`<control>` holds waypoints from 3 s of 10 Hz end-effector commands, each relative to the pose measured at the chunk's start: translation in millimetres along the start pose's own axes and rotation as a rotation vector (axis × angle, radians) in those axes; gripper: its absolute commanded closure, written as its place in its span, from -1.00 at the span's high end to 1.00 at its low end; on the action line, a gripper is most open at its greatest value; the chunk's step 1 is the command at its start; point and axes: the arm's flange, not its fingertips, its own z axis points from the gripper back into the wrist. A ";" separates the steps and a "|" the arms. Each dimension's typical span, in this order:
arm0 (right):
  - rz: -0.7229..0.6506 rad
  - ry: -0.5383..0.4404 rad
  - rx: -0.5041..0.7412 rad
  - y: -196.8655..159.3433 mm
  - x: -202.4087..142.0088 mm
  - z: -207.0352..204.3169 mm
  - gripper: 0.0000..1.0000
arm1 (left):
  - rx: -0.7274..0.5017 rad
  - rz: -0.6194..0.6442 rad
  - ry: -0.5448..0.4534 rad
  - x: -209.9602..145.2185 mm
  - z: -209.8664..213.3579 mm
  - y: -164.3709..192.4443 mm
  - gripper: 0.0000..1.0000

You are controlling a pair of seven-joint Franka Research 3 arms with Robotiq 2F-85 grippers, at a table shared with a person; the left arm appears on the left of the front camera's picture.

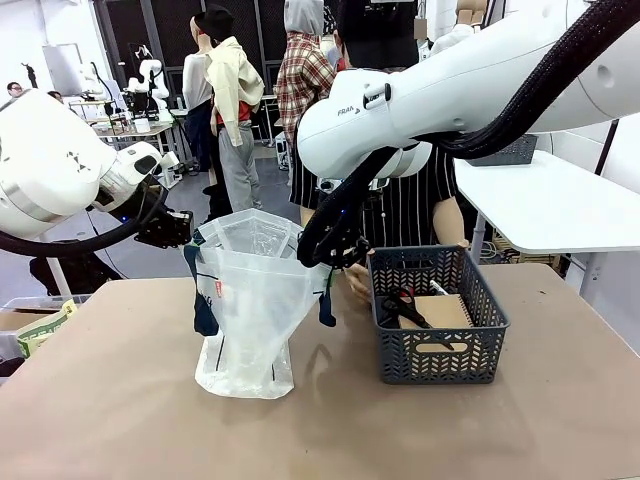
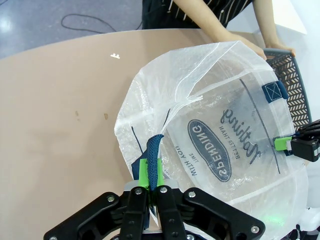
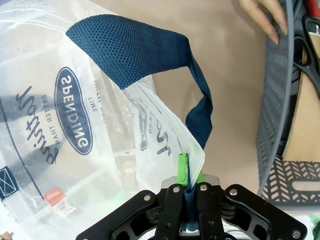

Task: Transfer purchased items from the store into the shopping bag.
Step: Move the Reusable shopping bag to the right side of the table.

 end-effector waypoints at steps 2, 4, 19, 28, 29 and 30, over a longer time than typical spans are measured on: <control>-0.005 0.000 0.003 -1.4 -0.7 1.5 -1.00 | 0.008 0.002 -0.014 -4.3 2.5 1.6 -1.00; -0.005 0.000 0.003 -1.4 -0.7 1.5 -1.00 | 0.008 0.002 -0.014 -4.3 2.5 1.6 -1.00; -0.005 0.000 0.003 -1.4 -0.7 1.5 -1.00 | 0.008 0.002 -0.014 -4.3 2.5 1.6 -1.00; -0.005 0.000 0.003 -1.4 -0.7 1.5 -1.00 | 0.008 0.002 -0.014 -4.3 2.5 1.6 -1.00; -0.005 0.000 0.003 -1.4 -0.7 1.5 -1.00 | 0.008 0.002 -0.014 -4.3 2.5 1.6 -1.00; -0.005 0.000 0.003 -1.4 -0.7 1.5 -1.00 | 0.008 0.002 -0.014 -4.3 2.5 1.6 -1.00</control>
